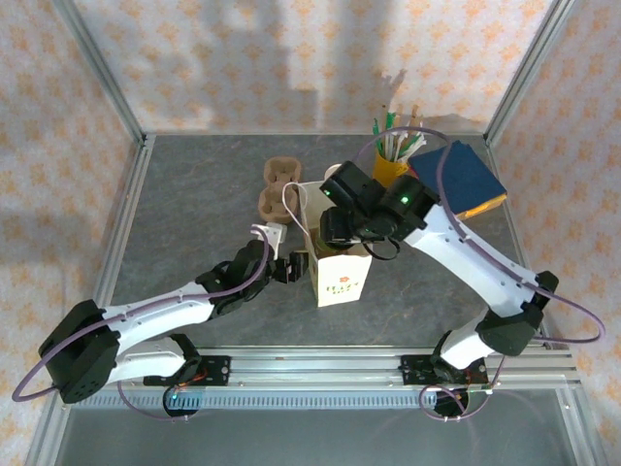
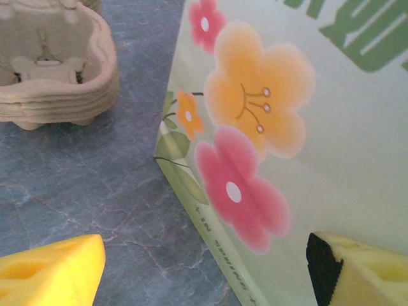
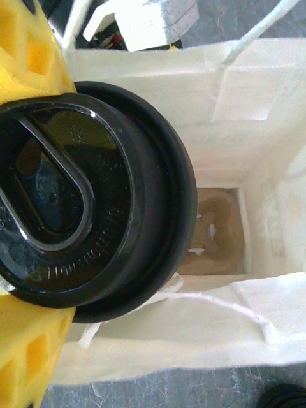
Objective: Pack the takeout coffee
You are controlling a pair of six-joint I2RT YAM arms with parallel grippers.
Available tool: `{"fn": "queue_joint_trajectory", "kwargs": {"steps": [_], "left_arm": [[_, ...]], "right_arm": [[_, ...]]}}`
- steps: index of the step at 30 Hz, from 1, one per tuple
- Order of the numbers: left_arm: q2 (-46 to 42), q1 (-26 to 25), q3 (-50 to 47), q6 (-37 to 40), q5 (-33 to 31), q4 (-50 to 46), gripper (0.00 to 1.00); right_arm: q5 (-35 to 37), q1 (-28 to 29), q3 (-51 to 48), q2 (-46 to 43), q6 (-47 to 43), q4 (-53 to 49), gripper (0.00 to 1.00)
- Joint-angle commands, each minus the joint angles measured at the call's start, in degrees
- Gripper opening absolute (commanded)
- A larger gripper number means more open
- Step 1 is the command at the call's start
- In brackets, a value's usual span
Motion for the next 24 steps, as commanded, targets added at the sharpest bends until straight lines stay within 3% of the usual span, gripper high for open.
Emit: {"fn": "queue_joint_trajectory", "kwargs": {"steps": [1, 24], "left_arm": [[0.71, -0.95, 0.28, 1.88, -0.38, 2.59, 0.85], [4.08, -3.96, -0.99, 6.17, -6.16, 3.65, 0.84]], "right_arm": [[2.11, 0.36, 1.48, 0.23, 0.46, -1.3, 0.49], [-5.65, -0.78, -7.14, 2.57, -3.48, -1.4, 0.49]]}}
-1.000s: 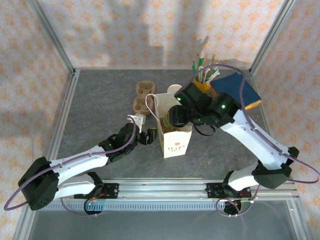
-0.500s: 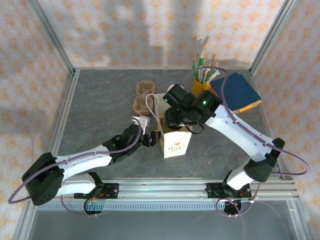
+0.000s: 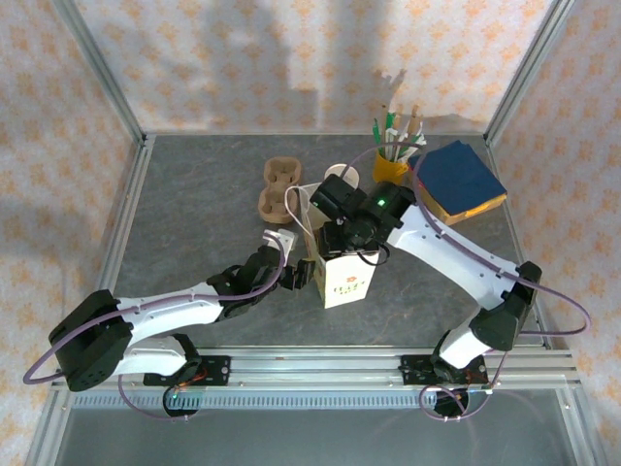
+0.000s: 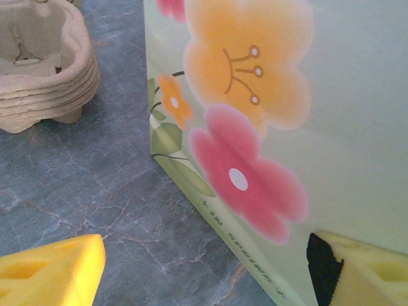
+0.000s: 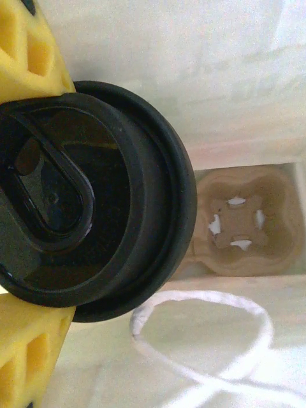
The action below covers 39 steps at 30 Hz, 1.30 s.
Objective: Pack the takeout coffee
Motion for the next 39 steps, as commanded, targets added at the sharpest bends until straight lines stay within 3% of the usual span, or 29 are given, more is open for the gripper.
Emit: {"fn": "queue_joint_trajectory", "kwargs": {"steps": [1, 39], "left_arm": [[-0.05, -0.55, -0.77, 1.62, -2.27, 1.33, 0.84], [4.21, -0.99, 0.37, 1.84, -1.84, 3.43, 0.84]], "right_arm": [[-2.01, -0.83, -0.66, 0.25, -2.26, -1.32, 0.49], [-4.21, -5.15, -6.25, 5.4, -9.32, -1.32, 0.48]]}}
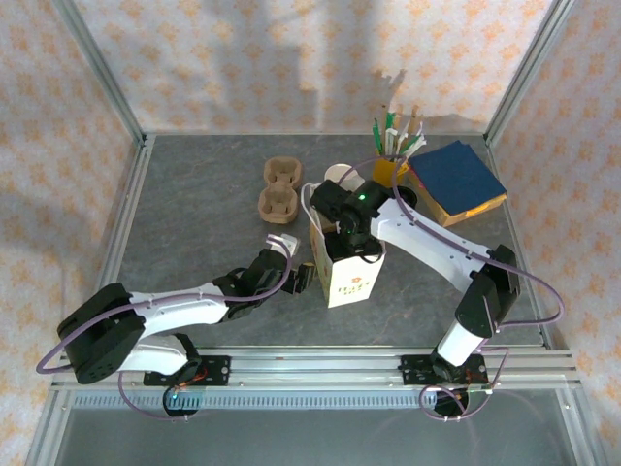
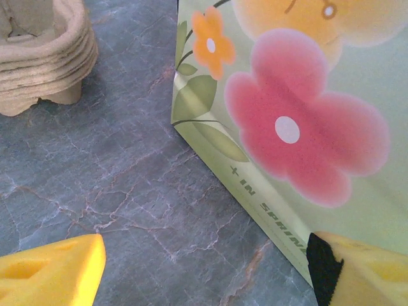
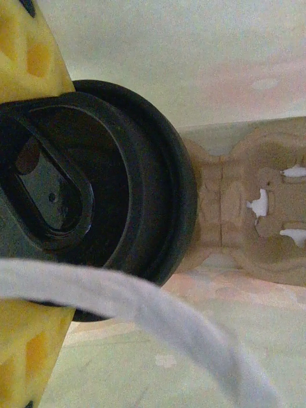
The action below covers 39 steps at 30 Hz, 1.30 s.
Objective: Pack the takeout coffee
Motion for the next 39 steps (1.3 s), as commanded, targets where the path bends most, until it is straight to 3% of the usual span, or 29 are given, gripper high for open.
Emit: {"fn": "queue_joint_trajectory", "kwargs": {"steps": [1, 21, 39], "left_arm": [[0.64, -0.36, 1.81, 0.6, -0.89, 1.22, 0.84], [2.67, -0.68, 1.33, -0.85, -1.59, 2.9, 0.84], [2.67, -0.74, 0.97, -1.11, -2.62, 3.08, 0.84]], "right_arm": [[0.16, -0.2, -0.79, -0.37, -0.62, -1.11, 0.48], [-0.1, -0.25, 2.44, -1.72, 1.19, -1.07, 0.48], [-0.6, -0.17, -2.35, -5.2, 2.32, -1.11, 0.48]]}}
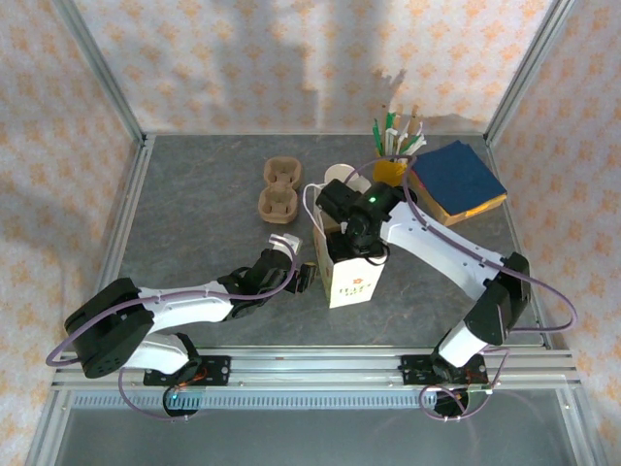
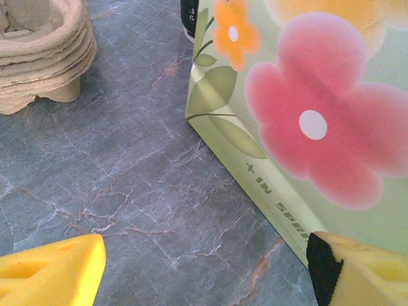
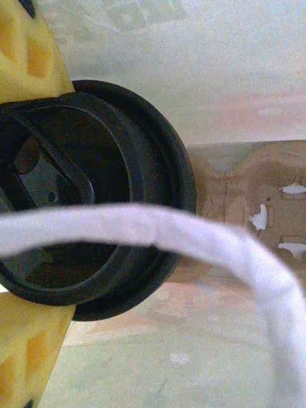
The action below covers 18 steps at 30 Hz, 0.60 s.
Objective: Pack the takeout coffee
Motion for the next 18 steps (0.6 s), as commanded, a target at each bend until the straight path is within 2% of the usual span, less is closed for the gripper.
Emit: {"fn": "queue_joint_trajectory", "kwargs": {"steps": [1, 18], "left_arm": [[0.09, -0.6, 0.32, -1.02, -1.73, 1.79, 0.84], [1.28, -0.86, 0.6, -0.59, -2.42, 1.89, 0.84]], "right_arm": [[0.57, -0.2, -0.91, -1.4, 0.75, -1.28, 0.48], [-0.01, -0.15, -2.31, 0.0, 0.71, -1.28, 0.47]]}}
